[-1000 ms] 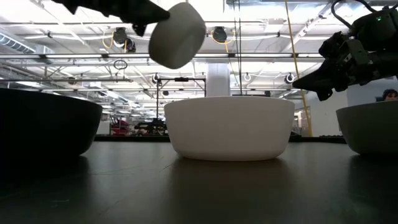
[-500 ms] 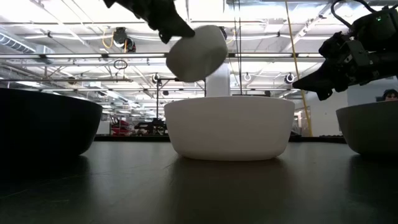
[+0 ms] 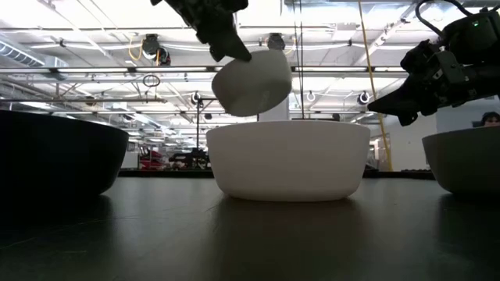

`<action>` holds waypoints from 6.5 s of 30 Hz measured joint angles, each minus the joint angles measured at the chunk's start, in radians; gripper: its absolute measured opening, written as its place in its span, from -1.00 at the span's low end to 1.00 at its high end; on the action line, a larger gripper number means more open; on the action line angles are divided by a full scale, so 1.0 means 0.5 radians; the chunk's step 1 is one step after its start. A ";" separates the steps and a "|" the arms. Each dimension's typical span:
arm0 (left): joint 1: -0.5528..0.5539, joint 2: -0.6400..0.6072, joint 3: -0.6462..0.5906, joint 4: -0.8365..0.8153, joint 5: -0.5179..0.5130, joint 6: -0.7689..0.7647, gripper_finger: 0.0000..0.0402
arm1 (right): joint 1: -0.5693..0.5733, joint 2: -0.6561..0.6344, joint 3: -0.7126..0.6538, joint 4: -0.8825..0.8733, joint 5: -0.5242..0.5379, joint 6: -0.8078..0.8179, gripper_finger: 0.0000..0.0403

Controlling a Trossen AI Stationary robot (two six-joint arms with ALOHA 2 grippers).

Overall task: Nest bowls inside each other
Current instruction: Stack the light grey bowl on top of the stacked white bowl, then stack the dark grey bowl on top of the light grey bowl

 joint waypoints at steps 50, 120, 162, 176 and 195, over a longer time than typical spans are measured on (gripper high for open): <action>-0.116 0.577 0.387 -0.501 -0.035 0.712 -1.00 | 0.000 0.047 -0.001 0.000 0.001 -0.026 -1.00; -0.078 0.663 0.192 -0.340 0.337 0.627 -1.00 | 0.001 0.058 -0.060 0.136 0.005 -0.008 -1.00; -0.127 0.048 0.193 -0.296 0.313 0.444 0.05 | 0.000 0.072 -0.061 0.153 0.005 0.008 -1.00; -0.150 -0.117 0.191 -0.287 0.316 0.022 -0.94 | 0.000 0.072 -0.063 0.165 0.004 0.031 -1.00; -0.174 -0.754 -0.101 -0.195 -0.247 -0.153 -0.99 | 0.001 0.098 -0.062 0.134 0.002 0.008 -1.00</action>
